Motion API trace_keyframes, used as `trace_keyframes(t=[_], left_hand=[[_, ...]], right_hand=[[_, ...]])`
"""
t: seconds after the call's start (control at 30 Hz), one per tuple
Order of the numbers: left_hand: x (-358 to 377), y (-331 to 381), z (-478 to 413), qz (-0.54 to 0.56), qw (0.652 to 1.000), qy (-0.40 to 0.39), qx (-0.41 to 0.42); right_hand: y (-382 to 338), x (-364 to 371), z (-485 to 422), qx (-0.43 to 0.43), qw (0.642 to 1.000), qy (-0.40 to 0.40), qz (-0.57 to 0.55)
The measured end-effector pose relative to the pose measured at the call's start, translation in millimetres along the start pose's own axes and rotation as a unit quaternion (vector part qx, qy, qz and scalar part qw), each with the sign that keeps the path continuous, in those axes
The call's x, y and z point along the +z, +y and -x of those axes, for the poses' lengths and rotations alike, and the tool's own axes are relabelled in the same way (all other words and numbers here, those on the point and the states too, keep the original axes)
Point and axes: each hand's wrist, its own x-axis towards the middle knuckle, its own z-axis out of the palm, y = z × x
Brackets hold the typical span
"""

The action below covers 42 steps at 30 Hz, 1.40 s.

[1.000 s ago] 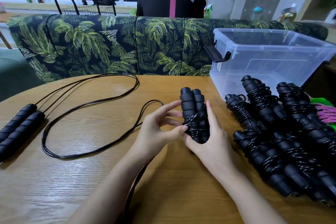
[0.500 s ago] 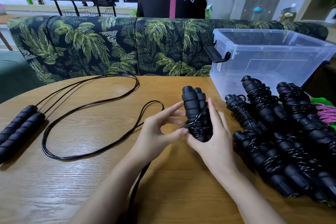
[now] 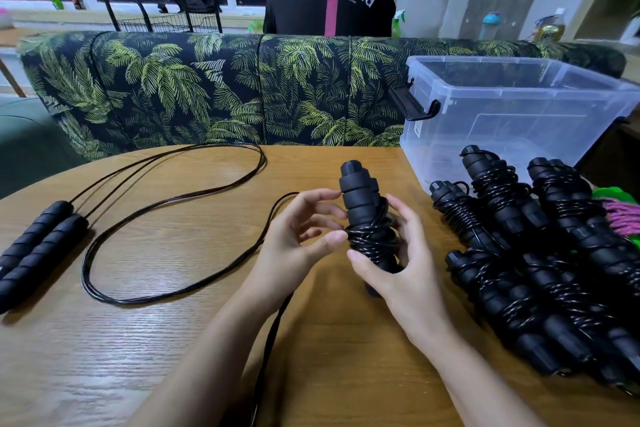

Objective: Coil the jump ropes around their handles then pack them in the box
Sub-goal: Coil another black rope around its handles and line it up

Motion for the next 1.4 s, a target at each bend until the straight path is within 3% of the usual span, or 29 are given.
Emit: trace_keyframes(t=[0.27, 0.7, 0.83, 1.03, 1.27, 1.4], left_hand=[[1, 1, 2, 0.050, 0.992, -0.082, -0.087], [10, 4, 2, -0.019, 0.999, 0.014, -0.033], [3, 2, 0, -0.013, 0.999, 0.017, -0.042], [6, 0, 1, -0.016, 0.998, 0.024, -0.049], [2, 3, 0, -0.021, 0.998, -0.007, -0.053], [3, 0, 0, -0.004, 0.998, 0.007, -0.059]], right_hand=[[0, -2, 0, 0.006, 0.999, -0.036, -0.031], [6, 7, 0, -0.068, 0.992, -0.012, 0.109], [7, 3, -1, -0.040, 0.997, -0.033, 0.059], [6, 6, -1, -0.092, 0.983, -0.012, 0.159], [6, -1, -2, -0.069, 0.994, -0.040, 0.079], [6, 2, -1, -0.081, 0.988, -0.031, 0.132]])
